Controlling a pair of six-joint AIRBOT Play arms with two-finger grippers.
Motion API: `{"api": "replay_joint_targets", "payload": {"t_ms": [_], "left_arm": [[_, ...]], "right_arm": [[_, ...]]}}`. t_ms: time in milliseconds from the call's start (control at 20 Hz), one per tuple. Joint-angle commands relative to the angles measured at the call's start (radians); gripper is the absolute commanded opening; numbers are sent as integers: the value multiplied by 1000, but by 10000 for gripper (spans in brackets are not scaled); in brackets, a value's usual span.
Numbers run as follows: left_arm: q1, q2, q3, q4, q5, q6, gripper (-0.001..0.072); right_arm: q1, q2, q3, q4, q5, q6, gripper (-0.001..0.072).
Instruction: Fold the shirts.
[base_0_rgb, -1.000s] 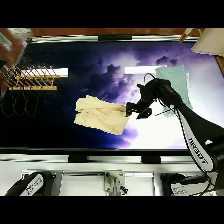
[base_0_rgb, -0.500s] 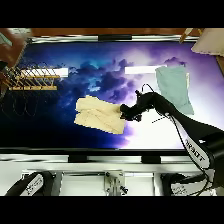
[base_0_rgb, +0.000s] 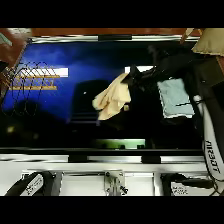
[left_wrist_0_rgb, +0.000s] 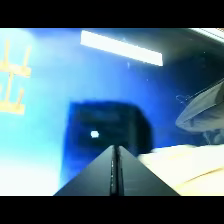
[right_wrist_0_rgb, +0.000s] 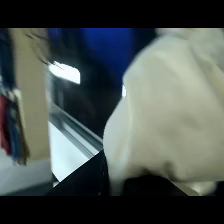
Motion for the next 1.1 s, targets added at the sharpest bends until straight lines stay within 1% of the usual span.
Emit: {"api": "replay_joint_targets", "payload": {"t_ms": [0,100,250,400,500,600,650,700,750,800,900,1000,1050], "left_arm": [[-1,0,0,0,0,0,36],[0,0,0,0,0,0,36],[0,-4,0,0,-3,0,36],[-1,-7,-1,0,-3,0,36],[-1,-7,-1,0,-3,0,36],[-1,-6,-1,0,-3,0,36],[-1,-6,-1,0,-3,0,36],[-1,-6,-1,0,-3,0,36],[-2,-6,-1,0,-3,0,36],[-8,-7,-1,0,-3,0,36],[-32,-7,-1,0,-3,0,36],[-77,-7,-1,0,-2,0,36],[-103,-7,-1,0,-2,0,36]], "right_arm": [[-92,98,205,33,31,93,84],[-148,129,270,32,79,128,84],[-246,134,314,20,90,137,84],[-315,120,314,-99,112,139,84],[-340,93,314,-182,171,139,84],[-344,51,314,-239,283,139,84],[-344,25,314,-240,350,139,84],[-337,-6,314,-230,428,159,84],[-329,-39,314,-220,515,209,84],[-322,-71,314,-189,596,222,84],[-322,-131,314,-94,763,212,84],[-322,-165,314,-89,929,180,83],[-322,-178,314,-106,998,134,83]]}}
